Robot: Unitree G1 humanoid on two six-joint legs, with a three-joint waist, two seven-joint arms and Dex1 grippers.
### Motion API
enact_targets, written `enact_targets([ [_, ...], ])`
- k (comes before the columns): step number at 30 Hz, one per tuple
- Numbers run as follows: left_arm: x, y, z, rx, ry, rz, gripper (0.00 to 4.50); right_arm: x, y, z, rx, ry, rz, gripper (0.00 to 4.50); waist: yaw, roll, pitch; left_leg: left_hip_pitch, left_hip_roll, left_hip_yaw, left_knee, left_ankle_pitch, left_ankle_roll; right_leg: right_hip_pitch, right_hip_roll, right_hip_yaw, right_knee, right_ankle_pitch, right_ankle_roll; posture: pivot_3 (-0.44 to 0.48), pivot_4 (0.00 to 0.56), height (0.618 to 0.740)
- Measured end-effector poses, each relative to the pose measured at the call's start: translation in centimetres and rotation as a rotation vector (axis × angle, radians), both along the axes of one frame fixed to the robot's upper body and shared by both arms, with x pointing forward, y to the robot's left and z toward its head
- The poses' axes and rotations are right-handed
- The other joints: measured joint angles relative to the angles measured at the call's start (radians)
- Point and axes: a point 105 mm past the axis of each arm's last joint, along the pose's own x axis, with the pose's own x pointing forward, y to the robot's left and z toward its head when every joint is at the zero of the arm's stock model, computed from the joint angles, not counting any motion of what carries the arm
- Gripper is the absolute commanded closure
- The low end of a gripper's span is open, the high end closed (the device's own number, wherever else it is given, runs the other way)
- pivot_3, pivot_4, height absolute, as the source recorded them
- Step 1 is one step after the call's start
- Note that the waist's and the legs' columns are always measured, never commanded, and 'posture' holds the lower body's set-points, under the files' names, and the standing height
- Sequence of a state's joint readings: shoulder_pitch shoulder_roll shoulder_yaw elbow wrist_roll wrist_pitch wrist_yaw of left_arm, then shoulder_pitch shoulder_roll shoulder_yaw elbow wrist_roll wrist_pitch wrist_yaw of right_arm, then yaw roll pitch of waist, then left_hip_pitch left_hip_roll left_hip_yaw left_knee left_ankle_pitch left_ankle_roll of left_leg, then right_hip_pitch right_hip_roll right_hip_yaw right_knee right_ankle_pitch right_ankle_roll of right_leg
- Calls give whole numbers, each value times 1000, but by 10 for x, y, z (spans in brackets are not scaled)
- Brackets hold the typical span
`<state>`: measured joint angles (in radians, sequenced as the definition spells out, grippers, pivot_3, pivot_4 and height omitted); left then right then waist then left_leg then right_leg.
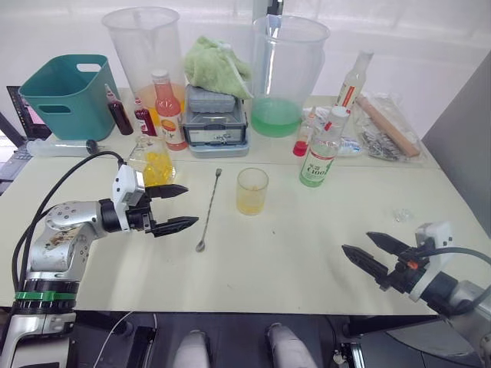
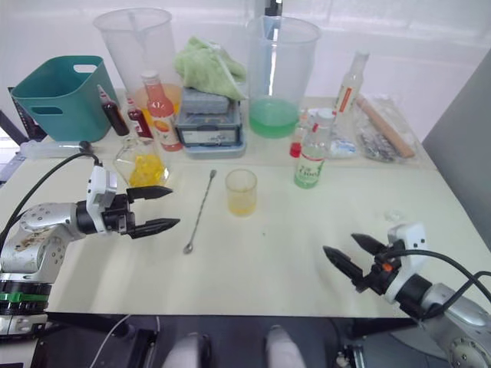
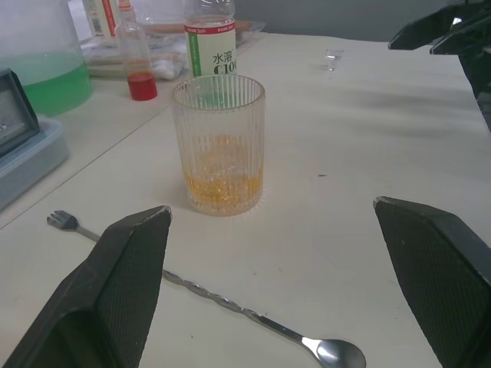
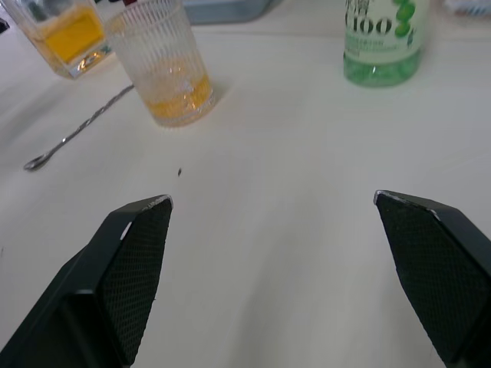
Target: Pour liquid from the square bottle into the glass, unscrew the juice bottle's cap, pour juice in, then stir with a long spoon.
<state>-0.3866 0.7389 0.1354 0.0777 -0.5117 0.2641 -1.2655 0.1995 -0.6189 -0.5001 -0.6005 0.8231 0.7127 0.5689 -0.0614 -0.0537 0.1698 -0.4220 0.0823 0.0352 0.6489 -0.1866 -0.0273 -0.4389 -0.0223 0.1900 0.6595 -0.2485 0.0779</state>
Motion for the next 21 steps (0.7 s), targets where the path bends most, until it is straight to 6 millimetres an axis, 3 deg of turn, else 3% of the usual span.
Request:
enact_targets([
  [11, -21, 7, -5, -42, -30, 87, 20, 75, -13, 48, -7, -197, -92, 0, -9, 1, 0, -1, 0, -9, 0, 0, 0, 2, -1, -11, 4, -1, -11, 0, 150, 707],
  [21, -42, 11, -14, -50, -39, 198, 20, 145, 6, 88, 36, -271, -13, 0, -8, 1, 0, -1, 0, -9, 0, 0, 0, 2, -1, -12, 4, -1, -12, 0, 150, 707],
])
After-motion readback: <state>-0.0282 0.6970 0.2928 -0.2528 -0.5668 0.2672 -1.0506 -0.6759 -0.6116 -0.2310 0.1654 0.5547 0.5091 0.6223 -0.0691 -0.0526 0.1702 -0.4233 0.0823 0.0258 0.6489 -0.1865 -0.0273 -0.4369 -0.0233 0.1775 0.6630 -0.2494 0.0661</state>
